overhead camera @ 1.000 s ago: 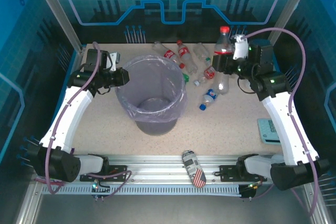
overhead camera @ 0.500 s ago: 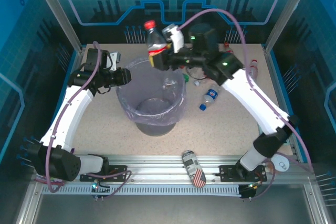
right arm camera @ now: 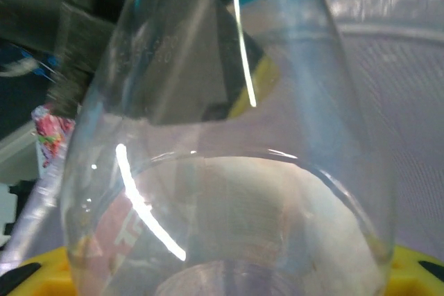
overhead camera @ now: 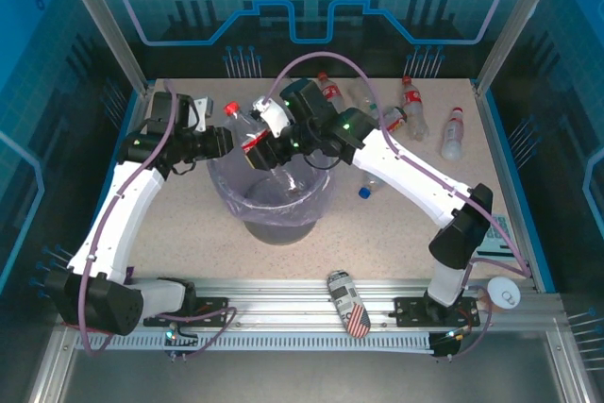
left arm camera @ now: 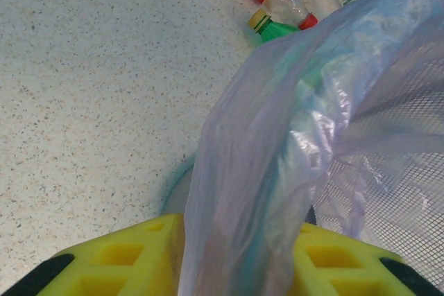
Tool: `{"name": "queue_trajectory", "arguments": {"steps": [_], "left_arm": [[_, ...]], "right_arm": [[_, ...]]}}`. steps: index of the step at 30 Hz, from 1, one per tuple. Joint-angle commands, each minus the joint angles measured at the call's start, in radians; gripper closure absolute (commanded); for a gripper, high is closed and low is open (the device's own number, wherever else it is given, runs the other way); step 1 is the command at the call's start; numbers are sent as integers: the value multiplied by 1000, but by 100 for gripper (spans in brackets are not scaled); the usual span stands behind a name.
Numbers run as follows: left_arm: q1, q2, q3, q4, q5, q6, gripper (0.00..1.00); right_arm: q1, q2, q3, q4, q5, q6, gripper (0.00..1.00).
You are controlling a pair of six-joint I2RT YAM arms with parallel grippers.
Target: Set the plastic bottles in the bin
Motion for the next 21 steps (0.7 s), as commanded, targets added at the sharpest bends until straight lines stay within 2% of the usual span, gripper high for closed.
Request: {"name": "queue_trajectory", "arguments": {"steps": [1,13,21], "left_arm": [[10,-15,-17,-16,-14,16,65],[10,-17,-26,-4,-41,14,75],[10,-16,-19,-10,-56,24,78]], "right_arm": [[10,16,-45,-15,47,-24,49],[14,50,-130,14,103,-15,47],[15,48,-158,32,113,-8,35]]}}
